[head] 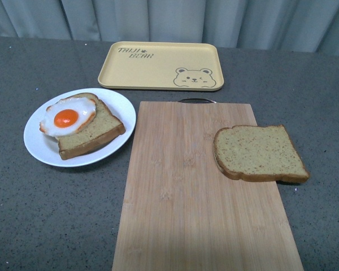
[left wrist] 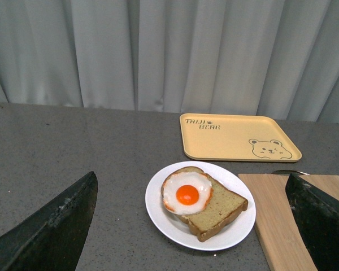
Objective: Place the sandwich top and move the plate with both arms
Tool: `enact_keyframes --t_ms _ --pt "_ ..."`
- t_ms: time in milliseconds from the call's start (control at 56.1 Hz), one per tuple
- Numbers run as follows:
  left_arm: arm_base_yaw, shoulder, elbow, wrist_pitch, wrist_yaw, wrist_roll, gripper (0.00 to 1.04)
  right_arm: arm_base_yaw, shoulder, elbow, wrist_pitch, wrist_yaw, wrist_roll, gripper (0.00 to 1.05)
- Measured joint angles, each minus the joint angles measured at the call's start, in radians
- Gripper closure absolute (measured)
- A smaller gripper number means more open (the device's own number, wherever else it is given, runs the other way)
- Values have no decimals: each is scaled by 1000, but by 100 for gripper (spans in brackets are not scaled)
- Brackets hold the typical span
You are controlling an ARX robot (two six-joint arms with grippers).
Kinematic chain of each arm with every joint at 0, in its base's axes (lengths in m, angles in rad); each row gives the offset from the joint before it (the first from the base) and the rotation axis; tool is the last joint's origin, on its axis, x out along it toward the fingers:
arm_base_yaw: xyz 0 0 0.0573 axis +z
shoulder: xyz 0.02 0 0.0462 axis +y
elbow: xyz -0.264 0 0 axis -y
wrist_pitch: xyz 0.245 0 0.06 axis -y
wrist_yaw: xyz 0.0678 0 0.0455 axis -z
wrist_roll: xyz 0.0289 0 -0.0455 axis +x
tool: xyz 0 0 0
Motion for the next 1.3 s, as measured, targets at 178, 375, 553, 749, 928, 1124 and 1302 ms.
enact_keyframes --t_ms 178,375,553,749,928,1124,1302 --pt "0 0 0 0 0 0 7 0 0 0 0 0 0 9" --pt "0 0 0 0 0 0 7 0 0 0 0 0 0 9" --pt "0 0 0 0 0 0 7 0 0 0 0 0 0 9" --pt "0 0 0 0 0 0 7 0 0 0 0 0 0 9" --pt "0 0 0 0 0 0 7 0 0 0 0 0 0 9" --pt "0 0 0 0 0 0 7 0 0 0 0 0 0 9" --pt "0 0 0 0 -2 0 7 71 154 30 19 210 -143 9"
